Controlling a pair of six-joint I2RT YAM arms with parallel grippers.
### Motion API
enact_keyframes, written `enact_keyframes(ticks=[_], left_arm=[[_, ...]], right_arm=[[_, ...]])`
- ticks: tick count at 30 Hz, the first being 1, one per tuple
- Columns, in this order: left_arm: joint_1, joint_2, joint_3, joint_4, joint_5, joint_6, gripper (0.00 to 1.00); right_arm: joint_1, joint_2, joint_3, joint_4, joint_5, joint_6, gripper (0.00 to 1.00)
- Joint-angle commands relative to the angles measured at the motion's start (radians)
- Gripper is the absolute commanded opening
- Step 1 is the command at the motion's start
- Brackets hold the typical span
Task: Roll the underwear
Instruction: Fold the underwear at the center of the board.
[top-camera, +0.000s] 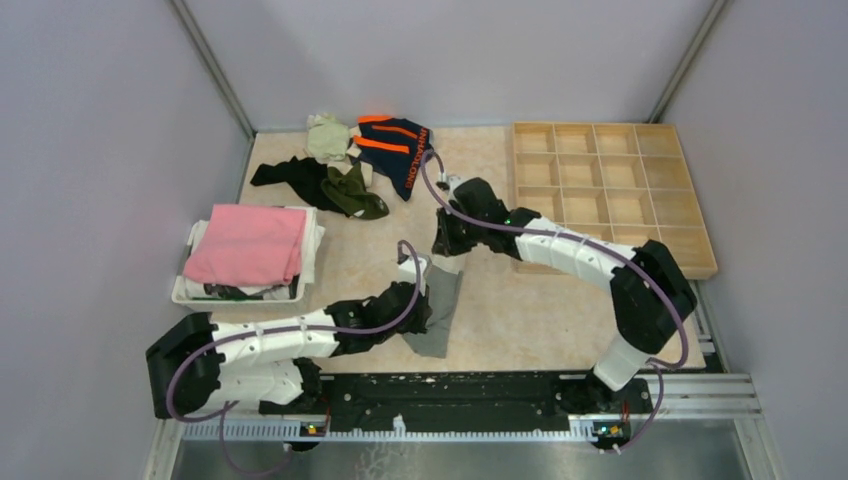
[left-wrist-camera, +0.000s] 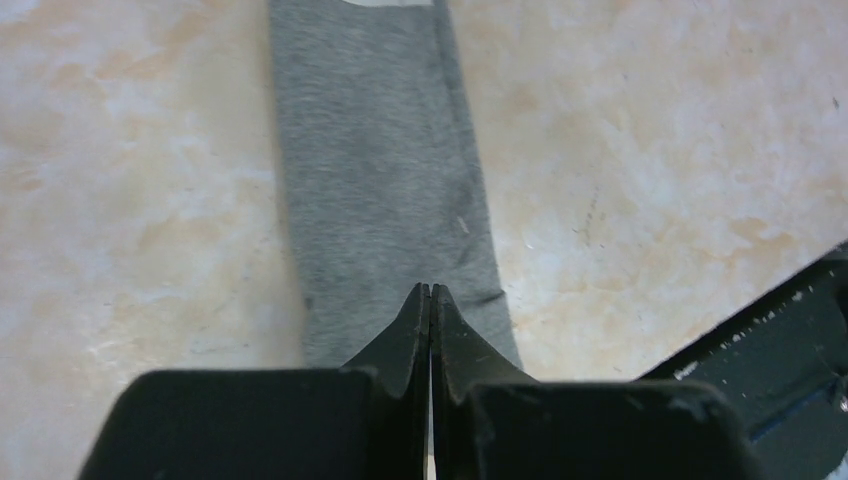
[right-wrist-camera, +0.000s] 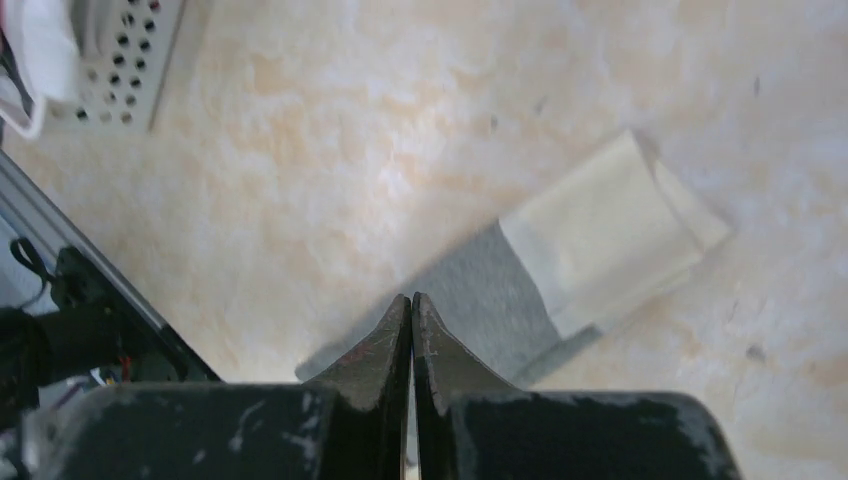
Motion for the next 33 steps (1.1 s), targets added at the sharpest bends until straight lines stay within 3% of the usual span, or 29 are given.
enact_keyframes(ticks=[1,6,13,23,33], left_arm=[[-0.105,0.083,0.065,0.086,-0.026,-0.051,0.0],[-0.211,0.207,0.098,0.174,-0.058,-0.115,0.0],[-0.232,0.365,0.154,0.208,-0.061,-0.159,0.0],[-0.232,0.474,0.205,-0.024,-0.109,-0.305,0.0],[-0.23,0.382,0.095,-0.177,-0.116,-0.501,0.0]], right_arm=[[-0.022,0.143,0.181,-0.056,-0.013,-0.074,0.0],[-0.022,0.326,0.341,-0.094,-0.026,-0.119,0.0],[-0.022,0.448,0.433,-0.096,-0.071,-0.147,0.0],[-0.022,0.542,0.491,-0.215,0.011,-0.207,0.0],[-0.032,0.527,0.456,-0.274,0.229,-0.18,0.0]])
